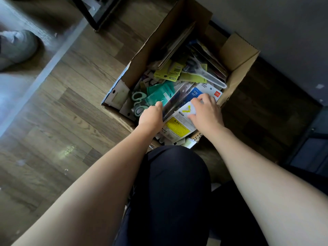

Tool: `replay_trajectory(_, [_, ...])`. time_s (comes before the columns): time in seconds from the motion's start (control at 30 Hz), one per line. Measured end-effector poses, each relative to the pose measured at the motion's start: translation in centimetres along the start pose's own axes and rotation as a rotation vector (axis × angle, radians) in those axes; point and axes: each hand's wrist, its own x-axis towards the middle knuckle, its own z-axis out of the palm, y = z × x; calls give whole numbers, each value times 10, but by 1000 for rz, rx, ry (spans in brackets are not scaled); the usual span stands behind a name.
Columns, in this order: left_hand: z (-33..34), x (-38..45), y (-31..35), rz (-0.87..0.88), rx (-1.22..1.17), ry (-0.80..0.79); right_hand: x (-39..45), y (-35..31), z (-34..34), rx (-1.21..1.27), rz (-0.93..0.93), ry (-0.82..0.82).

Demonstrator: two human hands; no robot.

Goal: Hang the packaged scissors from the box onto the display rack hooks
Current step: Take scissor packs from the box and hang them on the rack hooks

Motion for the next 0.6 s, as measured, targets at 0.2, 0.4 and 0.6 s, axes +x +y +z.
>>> replay_trajectory(0.2, [-41,-39,0,-2,-12,37,-31,-14,-36,95,37,-193])
replay_trajectory(0.4, [-117,-107,14,24,-23,82,-72,-47,-122,133,80,-150])
replay_trajectory(0.6, [-208,-184,34,9,-106,143,-126,-72,-230,118,133,-73])
